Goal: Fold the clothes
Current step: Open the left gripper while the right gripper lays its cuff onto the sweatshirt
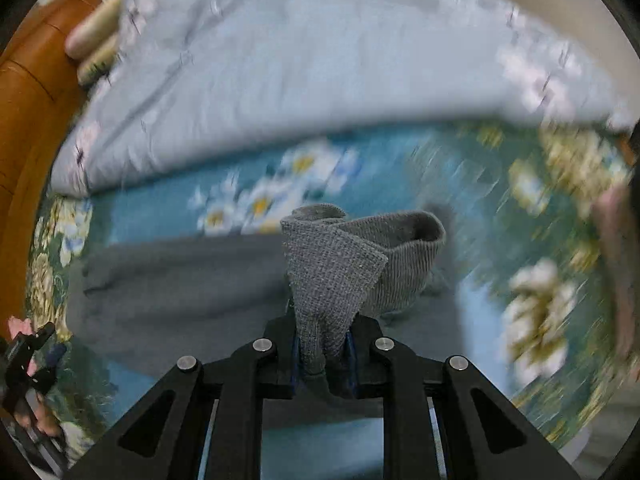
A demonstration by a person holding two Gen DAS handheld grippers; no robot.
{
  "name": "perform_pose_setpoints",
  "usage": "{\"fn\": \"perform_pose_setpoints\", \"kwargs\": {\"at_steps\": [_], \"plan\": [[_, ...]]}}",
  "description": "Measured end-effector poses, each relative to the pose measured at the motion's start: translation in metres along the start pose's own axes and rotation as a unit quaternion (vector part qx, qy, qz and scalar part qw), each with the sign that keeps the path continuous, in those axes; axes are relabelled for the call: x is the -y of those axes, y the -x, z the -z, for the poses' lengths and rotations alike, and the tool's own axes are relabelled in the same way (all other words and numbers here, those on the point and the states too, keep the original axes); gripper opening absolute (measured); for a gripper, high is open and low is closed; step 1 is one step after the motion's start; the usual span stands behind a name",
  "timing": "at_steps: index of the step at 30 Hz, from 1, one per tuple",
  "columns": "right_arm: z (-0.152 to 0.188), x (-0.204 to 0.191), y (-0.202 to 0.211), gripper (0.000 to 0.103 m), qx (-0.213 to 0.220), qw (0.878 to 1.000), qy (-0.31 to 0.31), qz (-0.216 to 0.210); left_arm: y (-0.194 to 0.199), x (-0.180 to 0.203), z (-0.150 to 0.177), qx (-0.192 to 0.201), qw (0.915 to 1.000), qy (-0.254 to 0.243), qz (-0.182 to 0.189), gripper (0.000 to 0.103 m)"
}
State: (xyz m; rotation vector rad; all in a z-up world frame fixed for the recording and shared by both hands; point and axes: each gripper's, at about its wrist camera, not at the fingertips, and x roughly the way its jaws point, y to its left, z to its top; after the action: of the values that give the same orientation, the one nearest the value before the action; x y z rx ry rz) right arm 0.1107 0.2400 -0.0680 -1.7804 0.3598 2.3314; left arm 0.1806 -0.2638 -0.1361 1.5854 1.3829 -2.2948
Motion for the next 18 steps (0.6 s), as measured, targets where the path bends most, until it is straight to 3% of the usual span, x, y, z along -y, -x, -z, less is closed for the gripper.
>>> {"fn": "perform_pose_setpoints", "kwargs": {"at_steps": [6,9,13,18], "plan": [[0.027,-0.025,-0.051,0.027,-0.077,0.997,-0.001,-0.006,-0.003,0.022,0.015,-0.023,0.9987,-0.036,0.029,0.062],[0.038,-0.025,-0.05,0.039,-0.085,0.995,0.002,-0.06,-0.02,0.05,0.038,-0.06,0.9934,-0.079,0.057,0.066],[0.048,-0.002,-0.034,0.044,-0.072,0.987,-0.033,-0.138,-0.062,0.093,0.084,-0.135,0.9762,-0.147,0.084,0.067],[0.052,0.062,0.002,0.045,-0.004,0.982,-0.112,-0.151,-0.124,0.137,0.138,-0.221,0.9523,-0.182,0.105,0.07]]}}
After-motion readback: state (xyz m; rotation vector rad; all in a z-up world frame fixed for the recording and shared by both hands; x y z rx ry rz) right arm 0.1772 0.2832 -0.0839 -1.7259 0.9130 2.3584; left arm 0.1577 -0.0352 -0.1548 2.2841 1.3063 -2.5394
